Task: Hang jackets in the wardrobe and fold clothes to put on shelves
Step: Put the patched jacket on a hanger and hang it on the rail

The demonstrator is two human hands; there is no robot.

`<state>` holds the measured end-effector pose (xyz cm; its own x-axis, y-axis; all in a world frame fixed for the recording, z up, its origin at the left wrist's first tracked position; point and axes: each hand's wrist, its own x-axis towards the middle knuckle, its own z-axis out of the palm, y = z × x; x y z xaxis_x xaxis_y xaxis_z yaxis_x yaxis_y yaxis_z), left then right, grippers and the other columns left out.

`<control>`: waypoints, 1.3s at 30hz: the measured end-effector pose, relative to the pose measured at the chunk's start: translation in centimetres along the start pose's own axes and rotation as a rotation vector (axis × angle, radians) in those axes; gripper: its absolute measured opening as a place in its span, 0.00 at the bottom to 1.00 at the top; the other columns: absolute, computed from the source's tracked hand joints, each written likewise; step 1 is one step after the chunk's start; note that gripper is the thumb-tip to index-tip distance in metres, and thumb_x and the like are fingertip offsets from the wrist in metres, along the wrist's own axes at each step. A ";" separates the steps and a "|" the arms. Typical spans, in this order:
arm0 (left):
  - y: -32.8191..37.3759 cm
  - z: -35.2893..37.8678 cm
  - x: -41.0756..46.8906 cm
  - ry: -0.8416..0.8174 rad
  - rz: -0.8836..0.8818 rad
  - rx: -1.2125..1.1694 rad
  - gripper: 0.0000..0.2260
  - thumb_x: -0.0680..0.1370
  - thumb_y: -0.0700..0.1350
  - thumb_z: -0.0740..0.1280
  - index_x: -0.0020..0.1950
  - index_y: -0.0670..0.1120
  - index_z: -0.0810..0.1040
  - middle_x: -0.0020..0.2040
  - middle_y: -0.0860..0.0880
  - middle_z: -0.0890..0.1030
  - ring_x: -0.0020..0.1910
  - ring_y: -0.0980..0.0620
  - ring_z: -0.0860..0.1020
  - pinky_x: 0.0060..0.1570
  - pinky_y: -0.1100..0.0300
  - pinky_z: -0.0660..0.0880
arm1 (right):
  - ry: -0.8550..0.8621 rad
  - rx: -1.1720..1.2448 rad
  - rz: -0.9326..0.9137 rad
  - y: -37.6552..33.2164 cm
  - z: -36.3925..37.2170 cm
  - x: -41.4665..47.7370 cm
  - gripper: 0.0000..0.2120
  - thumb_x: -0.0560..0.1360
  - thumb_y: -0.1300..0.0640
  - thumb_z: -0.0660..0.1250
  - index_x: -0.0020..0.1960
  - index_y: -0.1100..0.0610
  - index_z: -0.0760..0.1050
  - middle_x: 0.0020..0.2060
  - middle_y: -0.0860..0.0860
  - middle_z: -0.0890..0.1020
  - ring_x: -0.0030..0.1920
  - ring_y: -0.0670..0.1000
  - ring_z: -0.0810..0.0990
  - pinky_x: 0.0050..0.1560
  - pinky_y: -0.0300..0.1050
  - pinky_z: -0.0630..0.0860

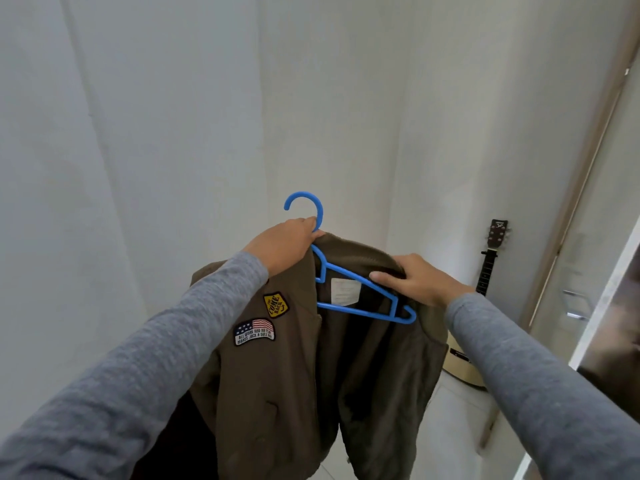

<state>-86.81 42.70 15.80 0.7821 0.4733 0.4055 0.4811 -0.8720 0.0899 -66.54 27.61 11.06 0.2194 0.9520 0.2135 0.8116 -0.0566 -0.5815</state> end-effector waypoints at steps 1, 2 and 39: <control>0.0 -0.1 0.2 -0.006 0.005 0.001 0.07 0.83 0.46 0.54 0.49 0.45 0.68 0.49 0.44 0.77 0.44 0.48 0.77 0.48 0.55 0.75 | -0.014 -0.009 0.019 0.0 0.0 -0.1 0.14 0.75 0.43 0.65 0.45 0.54 0.77 0.39 0.49 0.82 0.40 0.47 0.80 0.42 0.39 0.75; 0.0 -0.2 0.3 -0.015 0.008 0.007 0.08 0.83 0.46 0.54 0.51 0.44 0.69 0.49 0.44 0.77 0.45 0.48 0.77 0.47 0.55 0.75 | -0.021 -0.026 0.050 0.0 0.0 0.0 0.17 0.74 0.42 0.65 0.43 0.56 0.77 0.37 0.51 0.81 0.37 0.48 0.79 0.39 0.40 0.74; -0.7 0.9 -1.2 0.209 0.134 0.192 0.16 0.82 0.48 0.56 0.57 0.36 0.74 0.29 0.42 0.77 0.25 0.44 0.73 0.28 0.57 0.70 | -0.087 -0.181 0.235 0.3 -1.5 -0.3 0.06 0.77 0.51 0.65 0.44 0.52 0.77 0.42 0.49 0.79 0.44 0.48 0.76 0.41 0.38 0.70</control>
<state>-87.66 42.84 14.41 0.7546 0.3027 0.5822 0.4612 -0.8758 -0.1424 -65.55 26.87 11.95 0.3716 0.9282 0.0177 0.8291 -0.3232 -0.4562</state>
